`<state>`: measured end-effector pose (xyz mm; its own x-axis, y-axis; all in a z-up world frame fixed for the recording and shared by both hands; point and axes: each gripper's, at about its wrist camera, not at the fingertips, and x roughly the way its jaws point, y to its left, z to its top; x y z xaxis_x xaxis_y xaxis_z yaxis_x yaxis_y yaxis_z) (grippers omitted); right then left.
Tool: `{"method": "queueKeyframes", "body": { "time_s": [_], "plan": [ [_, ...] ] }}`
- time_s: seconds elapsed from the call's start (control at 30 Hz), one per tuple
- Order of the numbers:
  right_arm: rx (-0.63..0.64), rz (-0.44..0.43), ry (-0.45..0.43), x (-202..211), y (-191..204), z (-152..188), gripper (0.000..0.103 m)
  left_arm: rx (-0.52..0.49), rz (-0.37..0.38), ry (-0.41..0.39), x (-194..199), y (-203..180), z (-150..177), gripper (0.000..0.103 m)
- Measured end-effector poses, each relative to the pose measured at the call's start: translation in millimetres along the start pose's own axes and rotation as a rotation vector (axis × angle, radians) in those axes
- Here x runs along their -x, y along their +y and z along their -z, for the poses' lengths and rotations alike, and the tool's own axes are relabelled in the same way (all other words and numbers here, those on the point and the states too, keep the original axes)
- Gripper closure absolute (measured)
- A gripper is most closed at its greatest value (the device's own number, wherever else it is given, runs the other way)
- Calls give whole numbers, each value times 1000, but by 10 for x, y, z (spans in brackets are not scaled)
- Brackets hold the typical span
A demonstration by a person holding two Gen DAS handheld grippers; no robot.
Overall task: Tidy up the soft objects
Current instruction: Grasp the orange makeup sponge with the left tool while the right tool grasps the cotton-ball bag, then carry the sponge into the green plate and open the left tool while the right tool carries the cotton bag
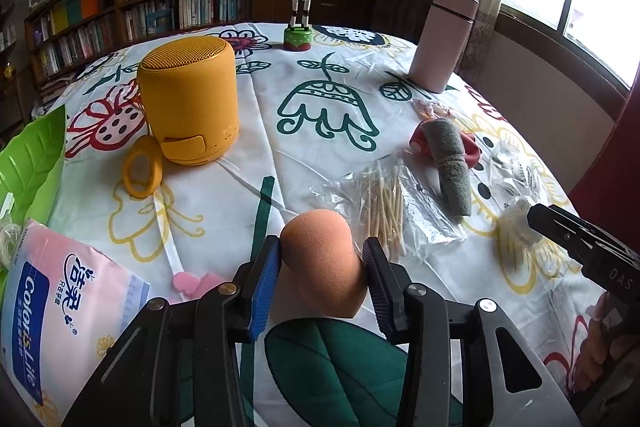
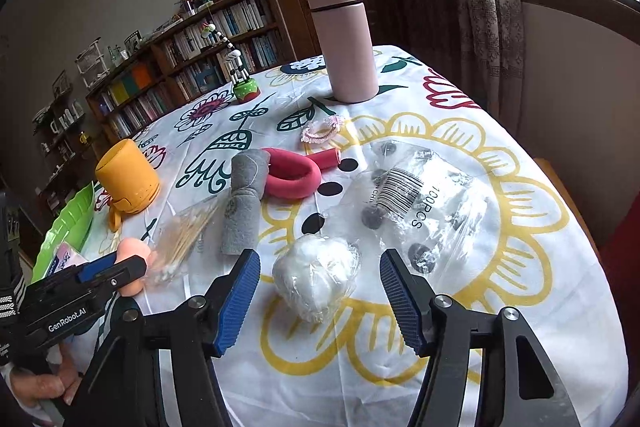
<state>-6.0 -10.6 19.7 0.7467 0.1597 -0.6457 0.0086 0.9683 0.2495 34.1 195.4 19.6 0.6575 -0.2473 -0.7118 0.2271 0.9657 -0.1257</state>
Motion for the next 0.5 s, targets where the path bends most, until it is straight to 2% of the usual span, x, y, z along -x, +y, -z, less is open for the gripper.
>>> {"method": "queueKeyframes", "body": {
  "time_s": [0.33,0.5],
  "plan": [
    [-4,0,45,-116,-18,15,54,-11,13,-27,143,-56,3,61],
    [-2,0,49,-99,-26,33,65,-18,19,-43,210,-83,-12,61]
  ]
}}
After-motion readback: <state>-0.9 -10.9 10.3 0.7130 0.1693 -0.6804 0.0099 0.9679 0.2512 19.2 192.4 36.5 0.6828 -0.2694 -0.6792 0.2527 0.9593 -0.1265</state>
